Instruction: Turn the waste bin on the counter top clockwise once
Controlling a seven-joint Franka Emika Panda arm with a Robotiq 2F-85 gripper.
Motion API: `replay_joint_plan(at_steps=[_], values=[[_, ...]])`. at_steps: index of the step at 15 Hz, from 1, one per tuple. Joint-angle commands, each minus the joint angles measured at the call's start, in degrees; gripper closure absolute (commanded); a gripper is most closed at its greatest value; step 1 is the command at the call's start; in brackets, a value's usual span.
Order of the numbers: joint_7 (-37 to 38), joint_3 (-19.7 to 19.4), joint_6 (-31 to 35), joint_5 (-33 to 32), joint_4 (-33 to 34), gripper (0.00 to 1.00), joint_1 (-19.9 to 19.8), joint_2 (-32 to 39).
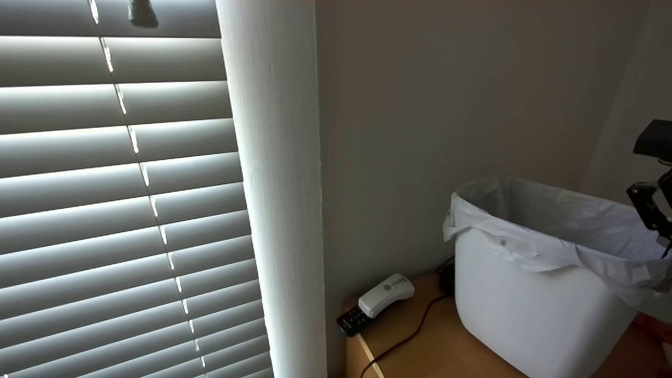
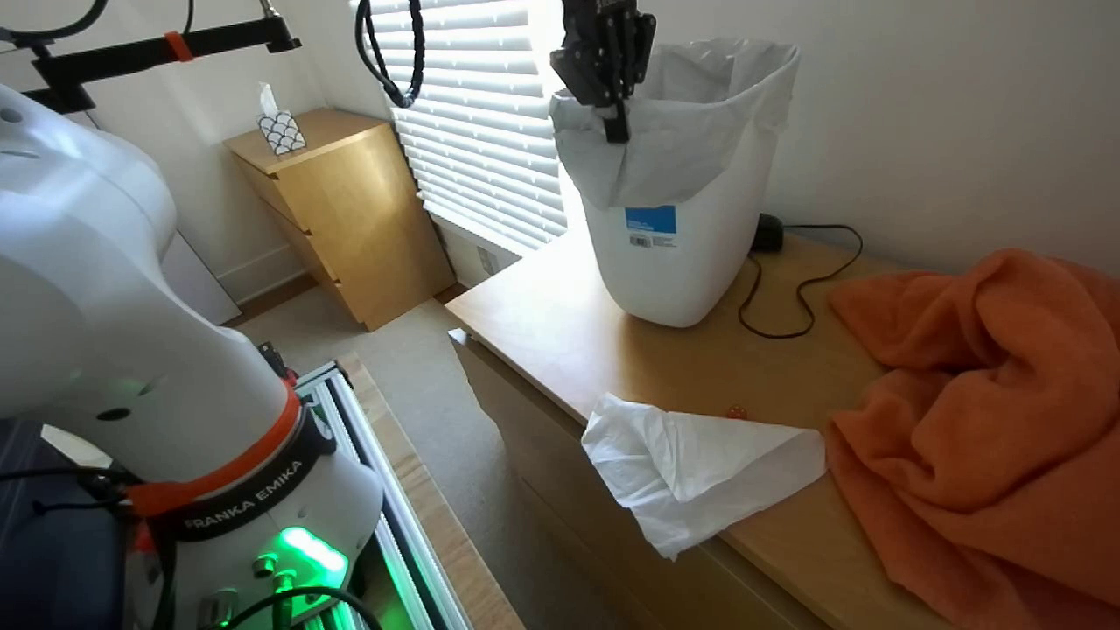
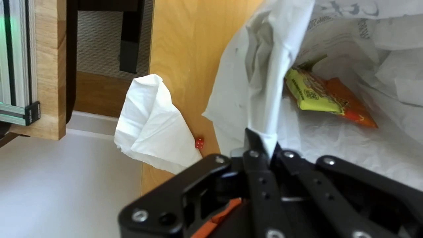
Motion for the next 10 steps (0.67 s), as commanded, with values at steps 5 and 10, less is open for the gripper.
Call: replay_joint_plan(at_steps=[5, 10], values=[[6.61, 1.46, -1.02, 0.80, -2.38, 0.99, 0.62, -3.23], [11.02, 3.23, -5.43, 0.70, -4.38, 0.99, 1.84, -5.94]])
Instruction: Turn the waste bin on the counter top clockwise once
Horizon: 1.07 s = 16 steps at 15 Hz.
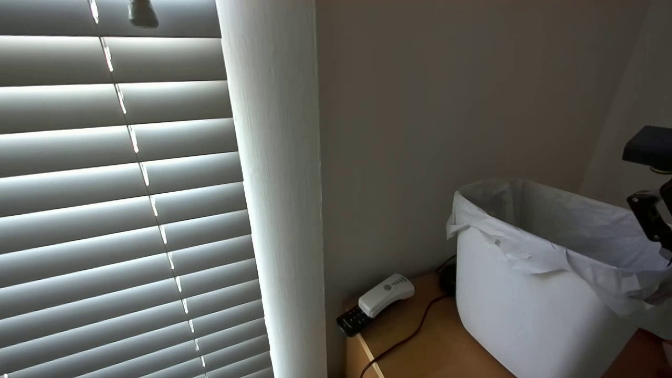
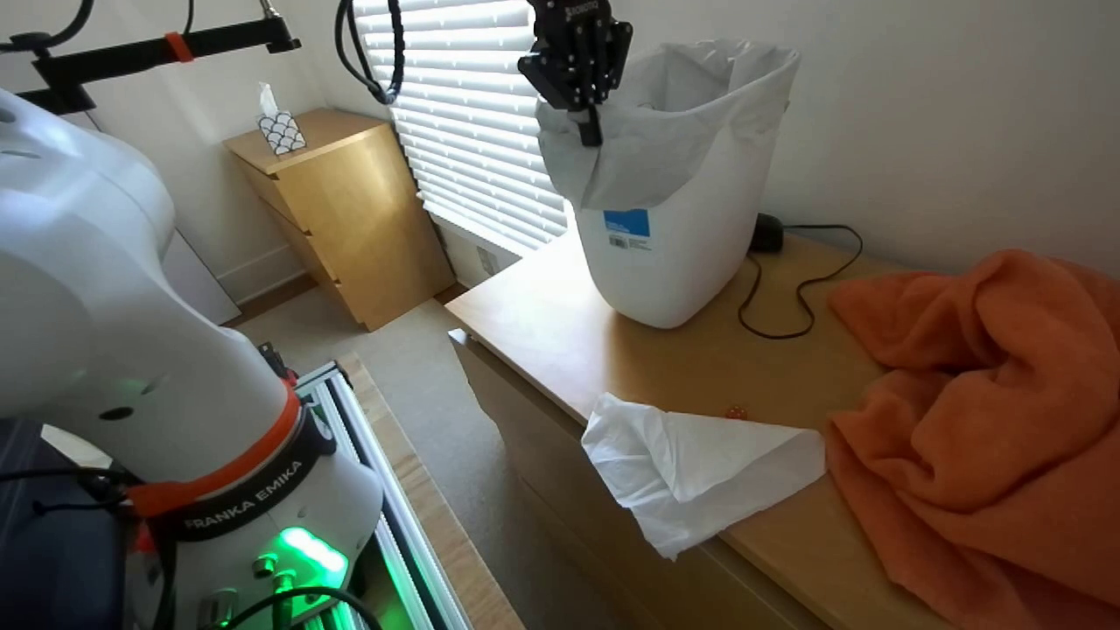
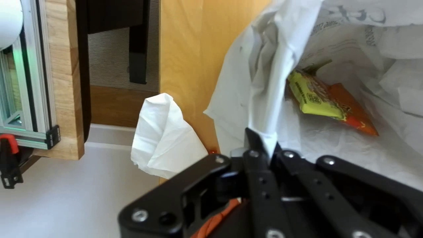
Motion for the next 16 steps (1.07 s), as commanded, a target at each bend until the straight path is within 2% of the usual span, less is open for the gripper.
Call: replay_joint_plan(at_steps=[1, 5, 10, 16], values=[[4.83, 1.41, -4.87, -0.25, -2.87, 0.99, 0.61, -4.36], [7.41, 2.05, -7.99, 0.14, -3.26, 0.99, 1.21, -6.10], [11.21, 2.54, -7.53, 0.23, -2.85, 0.99, 1.24, -5.49], [11.24, 2.48, -8.61, -0.09, -1.88, 0.99, 1.73, -3.54]])
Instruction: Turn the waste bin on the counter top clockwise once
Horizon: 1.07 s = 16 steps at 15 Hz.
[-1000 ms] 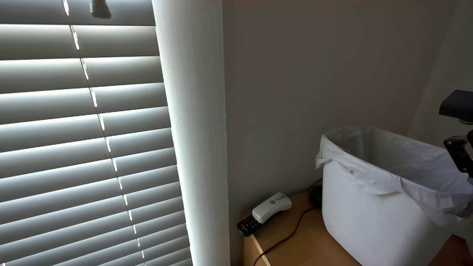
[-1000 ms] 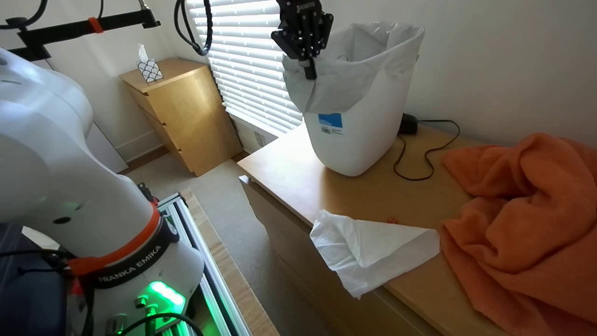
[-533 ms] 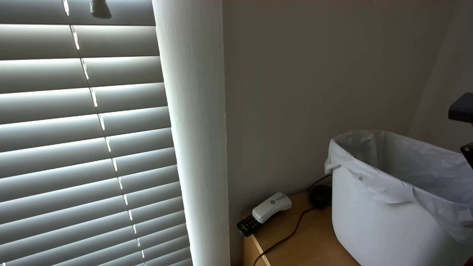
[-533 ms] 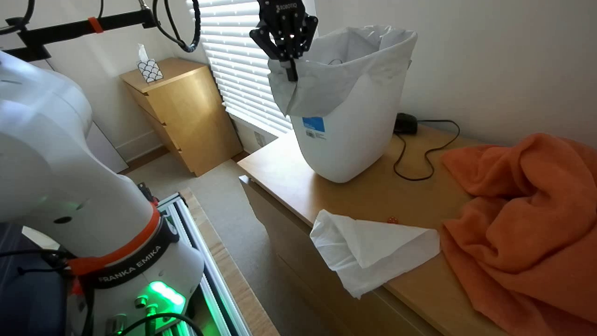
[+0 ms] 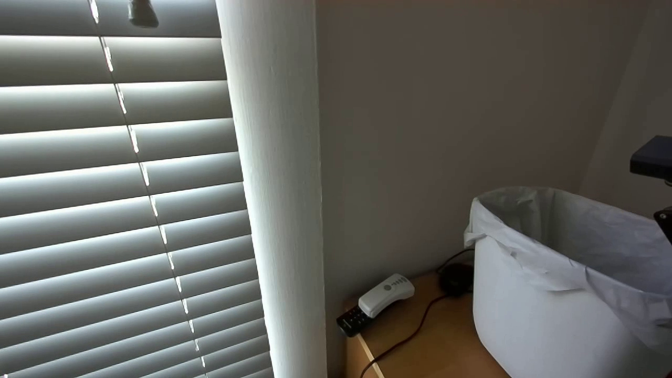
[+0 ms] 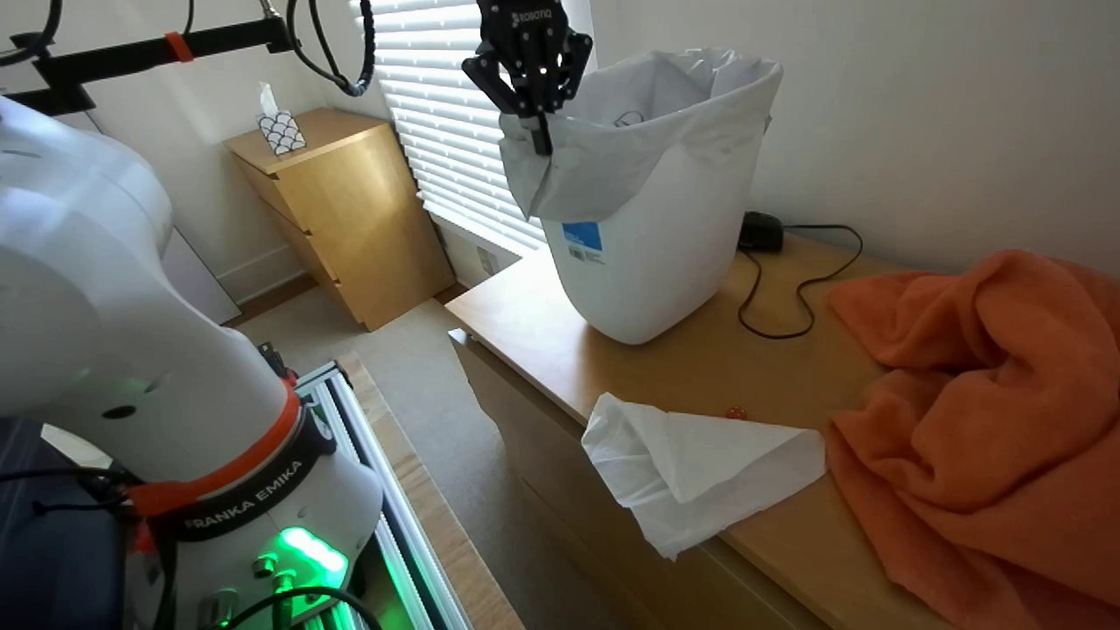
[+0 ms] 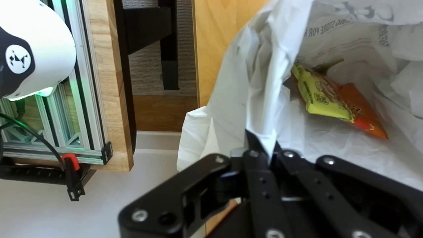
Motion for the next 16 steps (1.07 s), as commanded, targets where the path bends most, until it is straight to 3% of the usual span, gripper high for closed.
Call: replay_joint_plan(at_steps=[1, 2, 6, 11, 16], values=[[1.58, 0.02, -1.58, -0.09, -0.02, 0.88, 0.55, 0.68], [1.23, -0.13, -1.68, -0.05, -0.03, 0.68, 0.65, 0.54], [-5.26, -1.79, -1.47, -0.84, 0.59, 0.40, 1.51, -0.09], [-20.93, -3.85, -5.02, -3.32, 2.70, 0.03, 2.07, -1.85], [-35.40, -4.07, -7.33, -10.05, 2.52, 0.00, 1.40, -4.66]])
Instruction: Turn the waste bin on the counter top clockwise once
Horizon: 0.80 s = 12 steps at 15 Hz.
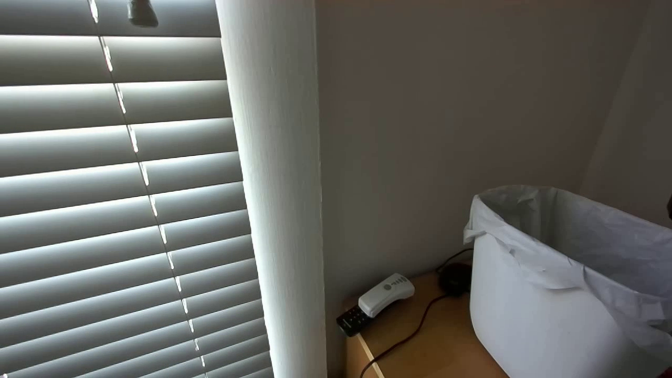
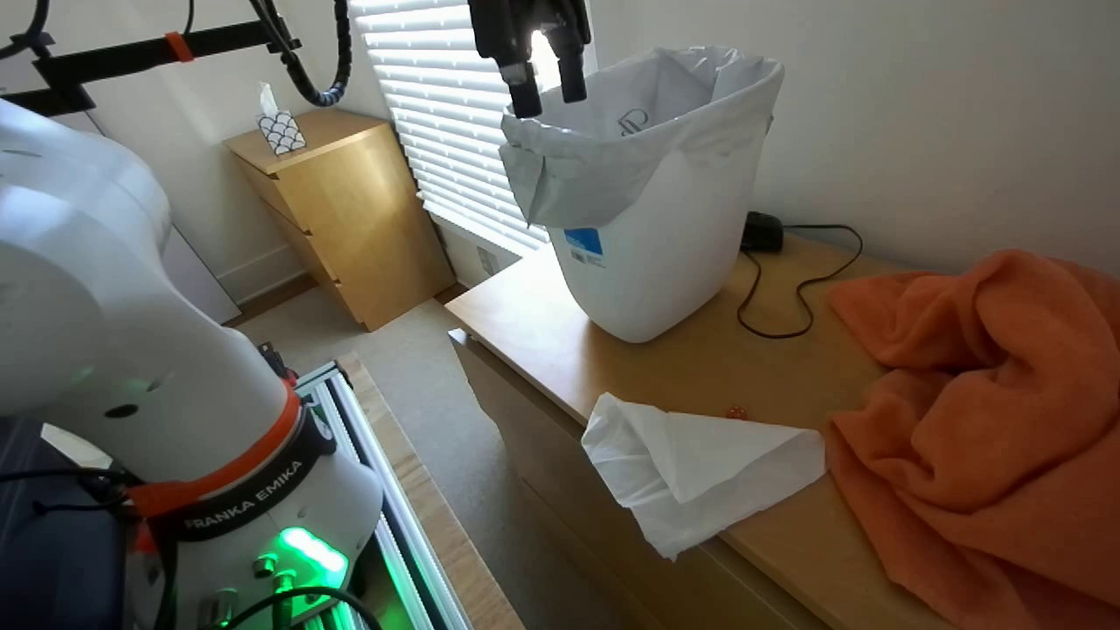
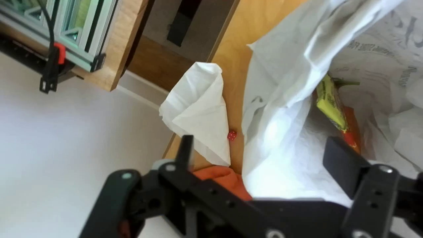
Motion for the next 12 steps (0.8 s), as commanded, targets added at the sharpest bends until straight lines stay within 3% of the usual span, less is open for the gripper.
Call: replay_joint_plan(at_steps=[1, 6, 12], values=[[-9.93, -0.53, -0.82, -4.56, -0.96, 0.00, 0.43, -3.29], [-20.87, -0.87, 1.21, -5.33, -1.54, 0.00, 0.65, -5.34], [-28.54, -2.45, 3.31, 1.14, -1.30, 0.00, 0.75, -6.04]])
